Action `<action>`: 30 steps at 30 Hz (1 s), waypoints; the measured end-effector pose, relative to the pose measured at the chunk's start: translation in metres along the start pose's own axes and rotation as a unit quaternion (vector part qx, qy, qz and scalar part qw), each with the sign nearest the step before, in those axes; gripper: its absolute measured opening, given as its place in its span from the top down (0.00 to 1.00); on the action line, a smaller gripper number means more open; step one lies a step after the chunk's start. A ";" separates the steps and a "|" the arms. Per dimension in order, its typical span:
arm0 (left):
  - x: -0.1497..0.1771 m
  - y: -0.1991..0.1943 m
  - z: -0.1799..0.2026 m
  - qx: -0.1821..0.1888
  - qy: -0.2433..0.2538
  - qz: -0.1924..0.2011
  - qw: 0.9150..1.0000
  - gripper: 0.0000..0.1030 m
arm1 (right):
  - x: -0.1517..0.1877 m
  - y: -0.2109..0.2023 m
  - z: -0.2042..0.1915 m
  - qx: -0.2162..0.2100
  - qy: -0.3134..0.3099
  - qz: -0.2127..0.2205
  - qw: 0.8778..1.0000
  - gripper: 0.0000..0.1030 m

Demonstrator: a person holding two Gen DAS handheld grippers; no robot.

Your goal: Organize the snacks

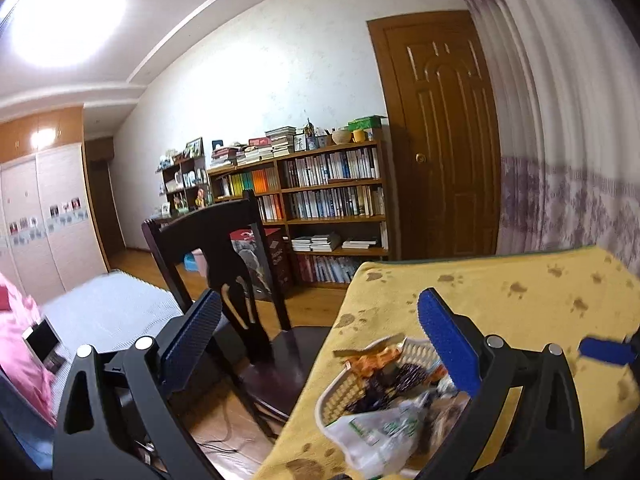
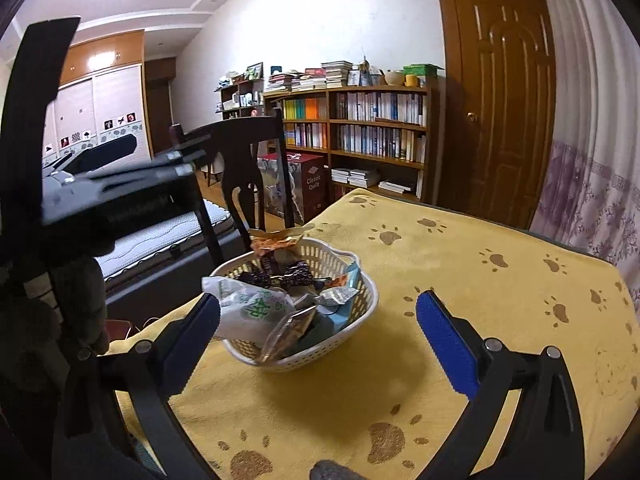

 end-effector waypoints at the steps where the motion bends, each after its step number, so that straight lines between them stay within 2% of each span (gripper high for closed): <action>1: 0.001 -0.003 -0.002 -0.001 0.004 0.000 1.000 0.03 | 0.000 -0.001 -0.002 -0.001 -0.002 0.002 1.000 0.05; 12: 0.034 -0.023 -0.011 0.004 0.030 -0.029 0.999 0.03 | -0.004 -0.016 -0.018 0.006 -0.025 0.012 1.000 0.05; 30: 0.066 -0.011 -0.011 -0.002 0.030 -0.067 0.997 0.03 | 0.021 0.009 -0.023 0.020 -0.040 -0.028 0.999 0.05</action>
Point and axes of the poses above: each gripper's, at about its wrist camera, not at the fingertips, and y roughly the way its jaws point, z to its right, x to its underside, the point moved 10 cm from there along y, roughly the way its jaws point, and after that the axes turned 12 degrees about z, right-handed, at the moved point
